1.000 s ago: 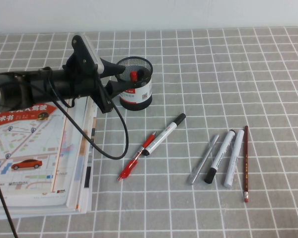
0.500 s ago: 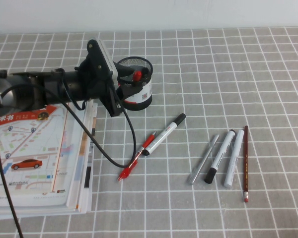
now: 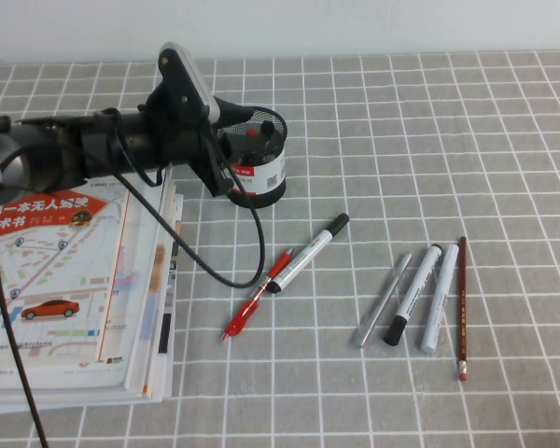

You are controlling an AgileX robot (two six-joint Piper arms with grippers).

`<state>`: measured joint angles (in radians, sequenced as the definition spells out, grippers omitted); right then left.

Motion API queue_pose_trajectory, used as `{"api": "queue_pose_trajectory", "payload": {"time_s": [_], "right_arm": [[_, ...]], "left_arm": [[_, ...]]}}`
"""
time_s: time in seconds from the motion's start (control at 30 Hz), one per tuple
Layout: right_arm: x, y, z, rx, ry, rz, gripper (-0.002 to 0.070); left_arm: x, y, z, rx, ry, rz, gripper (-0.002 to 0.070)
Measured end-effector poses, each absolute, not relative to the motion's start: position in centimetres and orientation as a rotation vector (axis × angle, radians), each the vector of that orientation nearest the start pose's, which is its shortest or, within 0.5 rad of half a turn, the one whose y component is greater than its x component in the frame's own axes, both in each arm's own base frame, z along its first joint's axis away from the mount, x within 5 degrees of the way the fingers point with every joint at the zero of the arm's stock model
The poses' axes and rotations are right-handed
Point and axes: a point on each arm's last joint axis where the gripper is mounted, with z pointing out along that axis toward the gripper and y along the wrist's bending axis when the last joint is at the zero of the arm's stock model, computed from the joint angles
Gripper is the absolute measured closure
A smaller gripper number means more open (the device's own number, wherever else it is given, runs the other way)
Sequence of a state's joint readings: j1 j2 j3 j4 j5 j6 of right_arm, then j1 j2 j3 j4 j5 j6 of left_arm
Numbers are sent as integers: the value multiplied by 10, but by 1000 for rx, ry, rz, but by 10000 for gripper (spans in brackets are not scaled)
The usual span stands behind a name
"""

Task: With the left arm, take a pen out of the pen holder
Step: 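Take a marker out of the pen holder and lay it on the table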

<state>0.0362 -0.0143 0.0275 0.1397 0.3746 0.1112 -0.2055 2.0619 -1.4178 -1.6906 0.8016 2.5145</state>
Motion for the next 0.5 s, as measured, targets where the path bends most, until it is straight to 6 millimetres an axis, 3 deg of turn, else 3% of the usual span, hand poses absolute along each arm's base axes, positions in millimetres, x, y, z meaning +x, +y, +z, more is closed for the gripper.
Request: {"api": "queue_pose_trajectory", "payload": {"time_s": [0.5], "right_arm": [[52, 7, 171, 157, 1868, 239, 688]], "left_arm": [[430, -155, 217, 1217, 1448, -460, 494]]}}
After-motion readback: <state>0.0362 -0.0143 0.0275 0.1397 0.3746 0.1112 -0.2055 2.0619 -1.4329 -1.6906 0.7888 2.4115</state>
